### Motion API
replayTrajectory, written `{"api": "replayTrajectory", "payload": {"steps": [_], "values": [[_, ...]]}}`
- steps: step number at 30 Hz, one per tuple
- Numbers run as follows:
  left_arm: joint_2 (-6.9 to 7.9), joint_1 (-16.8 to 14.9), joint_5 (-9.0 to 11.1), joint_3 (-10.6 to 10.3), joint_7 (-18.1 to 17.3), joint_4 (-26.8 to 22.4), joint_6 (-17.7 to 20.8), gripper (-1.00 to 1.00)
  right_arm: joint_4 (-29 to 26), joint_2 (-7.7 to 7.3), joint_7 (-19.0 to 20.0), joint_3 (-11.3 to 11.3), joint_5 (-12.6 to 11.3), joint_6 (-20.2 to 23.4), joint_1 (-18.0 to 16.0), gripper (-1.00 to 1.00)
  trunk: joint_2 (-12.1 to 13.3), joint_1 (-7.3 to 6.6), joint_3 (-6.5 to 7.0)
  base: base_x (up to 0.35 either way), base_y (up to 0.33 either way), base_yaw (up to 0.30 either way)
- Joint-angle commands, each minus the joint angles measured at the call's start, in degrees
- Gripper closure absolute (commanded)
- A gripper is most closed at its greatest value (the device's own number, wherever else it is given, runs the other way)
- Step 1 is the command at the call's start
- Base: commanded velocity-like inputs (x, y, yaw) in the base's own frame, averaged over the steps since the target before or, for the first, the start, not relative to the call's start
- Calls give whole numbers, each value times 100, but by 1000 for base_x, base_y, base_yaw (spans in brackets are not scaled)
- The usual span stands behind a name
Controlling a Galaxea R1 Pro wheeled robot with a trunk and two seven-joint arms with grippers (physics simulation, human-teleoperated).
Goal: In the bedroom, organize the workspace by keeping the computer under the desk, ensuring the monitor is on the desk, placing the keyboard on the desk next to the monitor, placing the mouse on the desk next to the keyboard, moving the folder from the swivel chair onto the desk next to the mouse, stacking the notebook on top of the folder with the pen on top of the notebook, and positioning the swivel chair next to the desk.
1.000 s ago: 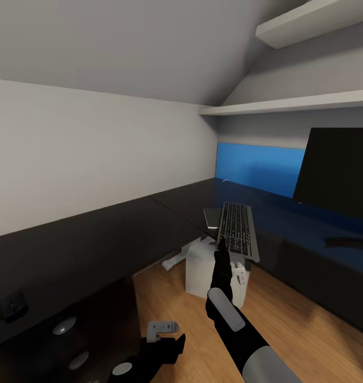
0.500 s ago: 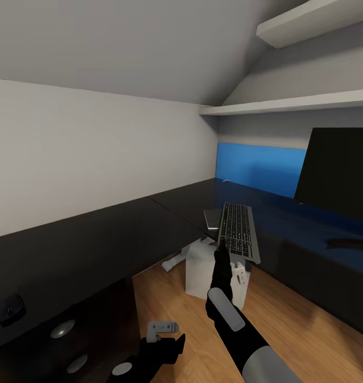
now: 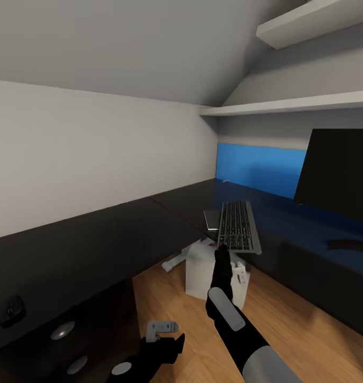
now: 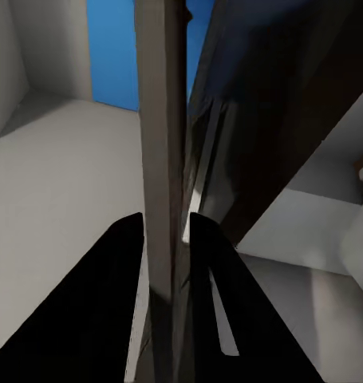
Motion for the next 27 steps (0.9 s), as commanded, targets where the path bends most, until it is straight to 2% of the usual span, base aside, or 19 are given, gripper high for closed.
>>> {"api": "replayTrajectory", "payload": {"steps": [1,17,27], "values": [[6,-6,60,-15,59,-9,6,-100,-4,0,16,10,-30,-28,-5,100,39,-24,12,0,0,0],[6,-9,52,-2,68,-9,6,-100,-23,0,22,28,-27,-34,-5,100,680,-375,300,0,0,0],[-2,-7,50,28,120,4,6,-100,-314,0,16,58,-8,-37,-4,100,1081,-595,479,0,0,0]]}}
